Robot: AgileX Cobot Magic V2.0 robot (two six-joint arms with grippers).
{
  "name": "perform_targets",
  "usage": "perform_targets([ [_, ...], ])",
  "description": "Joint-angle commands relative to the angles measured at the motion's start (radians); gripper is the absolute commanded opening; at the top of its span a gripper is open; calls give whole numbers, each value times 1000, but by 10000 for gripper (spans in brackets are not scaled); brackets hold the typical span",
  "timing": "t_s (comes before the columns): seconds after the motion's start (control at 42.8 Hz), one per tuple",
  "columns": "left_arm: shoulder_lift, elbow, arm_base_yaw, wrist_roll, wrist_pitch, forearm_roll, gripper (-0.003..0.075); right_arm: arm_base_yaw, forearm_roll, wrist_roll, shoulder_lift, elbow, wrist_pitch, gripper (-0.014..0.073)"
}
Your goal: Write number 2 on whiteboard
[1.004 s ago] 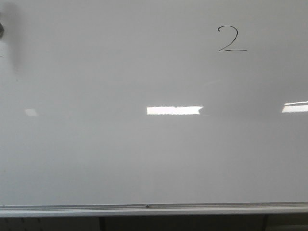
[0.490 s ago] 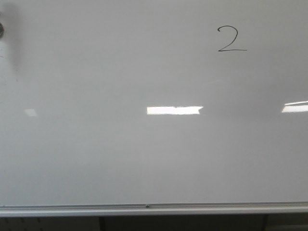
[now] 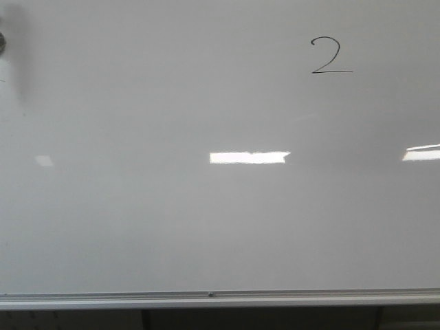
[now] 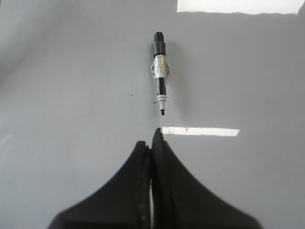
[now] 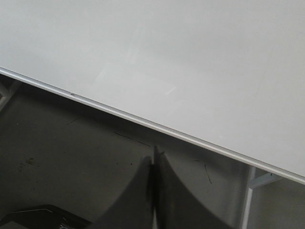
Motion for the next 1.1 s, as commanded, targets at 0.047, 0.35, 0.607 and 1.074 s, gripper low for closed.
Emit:
perform_targets([
  [0.047, -28, 33, -7, -1, -87, -8, -20, -6, -6, -1, 8, -23, -60, -69],
  [0.35, -26, 33, -7, -1, -87, -8, -20, -93, -22, -9, -104, 88, -210, -69],
  [0.607, -26, 33, -7, -1, -87, -8, -20, -226, -22, -9, -305, 409, -636, -69],
  [1.074, -26, 33, -7, -1, -87, -8, -20, -316, -3, -8, -504, 852, -1116, -69],
])
